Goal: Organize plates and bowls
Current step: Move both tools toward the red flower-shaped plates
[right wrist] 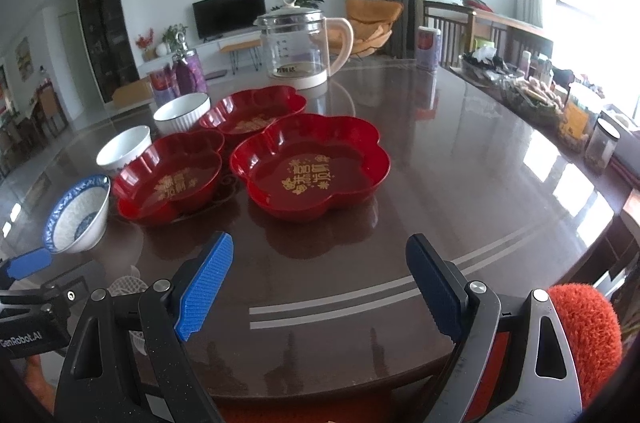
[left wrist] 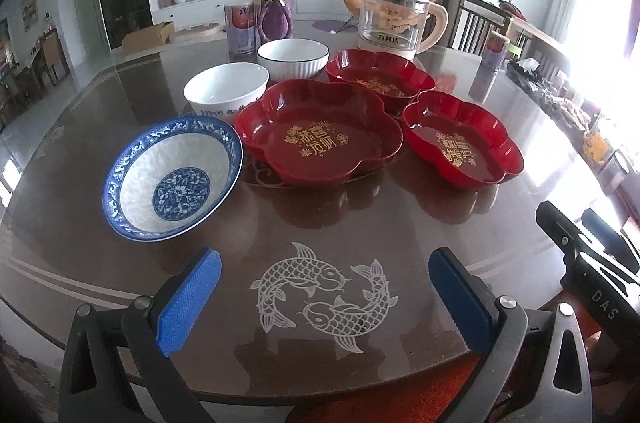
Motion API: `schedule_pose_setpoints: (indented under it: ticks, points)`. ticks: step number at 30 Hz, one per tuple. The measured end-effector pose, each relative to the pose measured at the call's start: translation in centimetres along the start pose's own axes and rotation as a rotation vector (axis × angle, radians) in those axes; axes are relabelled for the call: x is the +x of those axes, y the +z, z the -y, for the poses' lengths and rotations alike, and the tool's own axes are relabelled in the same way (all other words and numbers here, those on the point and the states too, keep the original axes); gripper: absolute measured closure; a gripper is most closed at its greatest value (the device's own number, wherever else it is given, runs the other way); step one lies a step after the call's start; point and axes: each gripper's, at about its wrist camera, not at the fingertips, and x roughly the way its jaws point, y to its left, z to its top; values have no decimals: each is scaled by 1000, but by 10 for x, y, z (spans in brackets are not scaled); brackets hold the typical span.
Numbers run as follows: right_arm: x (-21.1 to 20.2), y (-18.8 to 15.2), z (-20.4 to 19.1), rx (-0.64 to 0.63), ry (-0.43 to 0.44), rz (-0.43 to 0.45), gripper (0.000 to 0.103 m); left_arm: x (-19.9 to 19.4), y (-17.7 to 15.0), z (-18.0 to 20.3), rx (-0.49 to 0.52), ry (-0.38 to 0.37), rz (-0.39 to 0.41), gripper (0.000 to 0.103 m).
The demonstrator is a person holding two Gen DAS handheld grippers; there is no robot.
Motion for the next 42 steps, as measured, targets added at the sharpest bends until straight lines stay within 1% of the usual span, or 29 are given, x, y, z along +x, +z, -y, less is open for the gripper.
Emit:
schedule_pose_setpoints:
  ticks: [2,5,12,17,27,31,34,37,40,41,42]
  points:
    - [0,0,0,-1,1,1,12,0,-1,1,10,20,6,0]
    - [0,0,0,-4,0,1,12,1,-2,1,22,32,9,0]
    - [1,-2,-2,-19,2,-7,12,5,-3,-3,4,25,-21,0]
    - [1,-3,-4,-26,6,-11,12,5,-3,-6,-13,15,-22,0]
    - [1,-3,-6,-36,9,-13,12,10,-5,6,76,29,-53,0]
    - [2,-3,-5,-35,15,-17,12,13,-1,4,63,15,-67,0]
    - [2,-2,0,-19,14,-17,12,16,17,2,55,-21,-76,0]
    - [4,3,14,11,4,-12,12,16,50,5,68,-86,-66,0]
    - [9,20,39,76,7,-18,12,20,89,12,90,-165,-69,0]
    - [12,28,51,102,-2,-22,12,24,103,18,111,-181,-78,0]
    - [13,33,60,116,-20,-18,12,26,110,20,121,-180,-84,0]
